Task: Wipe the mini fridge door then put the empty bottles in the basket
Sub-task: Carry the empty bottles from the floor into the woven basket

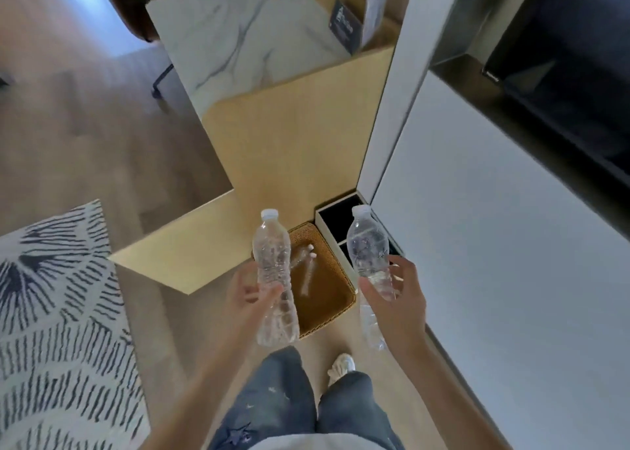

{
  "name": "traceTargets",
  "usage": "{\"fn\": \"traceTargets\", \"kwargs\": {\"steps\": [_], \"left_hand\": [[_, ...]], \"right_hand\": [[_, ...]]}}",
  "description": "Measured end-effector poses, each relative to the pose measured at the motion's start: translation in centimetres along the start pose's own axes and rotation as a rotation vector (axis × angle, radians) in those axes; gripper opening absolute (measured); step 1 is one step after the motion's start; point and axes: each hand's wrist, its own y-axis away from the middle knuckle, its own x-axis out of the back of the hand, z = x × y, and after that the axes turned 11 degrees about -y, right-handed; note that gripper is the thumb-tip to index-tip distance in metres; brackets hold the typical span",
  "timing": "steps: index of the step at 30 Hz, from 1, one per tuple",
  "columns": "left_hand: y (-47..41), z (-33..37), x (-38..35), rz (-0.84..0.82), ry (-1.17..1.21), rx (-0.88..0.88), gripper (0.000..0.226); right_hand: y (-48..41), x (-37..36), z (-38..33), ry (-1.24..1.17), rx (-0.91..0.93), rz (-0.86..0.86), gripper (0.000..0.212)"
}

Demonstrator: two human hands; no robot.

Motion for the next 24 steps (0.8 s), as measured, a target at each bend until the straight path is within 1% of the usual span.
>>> {"fn": "traceTargets", "kwargs": {"steps": [5,8,10,14,16,19,21,24], "left_hand": [[-4.0,0.0,-2.9,0.078,-0.03,0.05,0.047],[-8.2,-1.8,-5.3,0.019,-0.041,0.096,0.048],[-12.0,-4.5,-7.2,-0.009,-0.057,0.128,0.051],[-20.6,-13.0,-11.7,-0.076,-0.113,0.216,0.054],[-25.3,-18.2,-14.1,-0.109,-0.159,0.242,0.058],[-32.1,-26.9,-18.0,-0.203,-0.203,0.28,0.066],[-36.2,-32.3,-20.6,-0.236,-0.236,0.295,0.066],[-40.9,-39.4,-24.5,-0.283,-0.293,0.291,0.067]], "right_hand": [[-5.6,-2.0,2.0,0.046,-0.038,-0.084,0.047],[-8.6,-4.0,6.1,0.028,-0.087,-0.064,0.046],[-10.6,-5.7,10.4,0.017,-0.117,-0.047,0.045],[-14.5,-9.7,21.4,0.03,-0.214,0.015,0.045],[-16.1,-11.7,27.7,0.06,-0.255,0.033,0.046],[-17.8,-14.1,37.8,0.099,-0.298,0.089,0.048],[-18.7,-16.0,44.5,0.124,-0.33,0.129,0.05],[-19.9,-19.1,53.8,0.124,-0.363,0.126,0.052]]}}
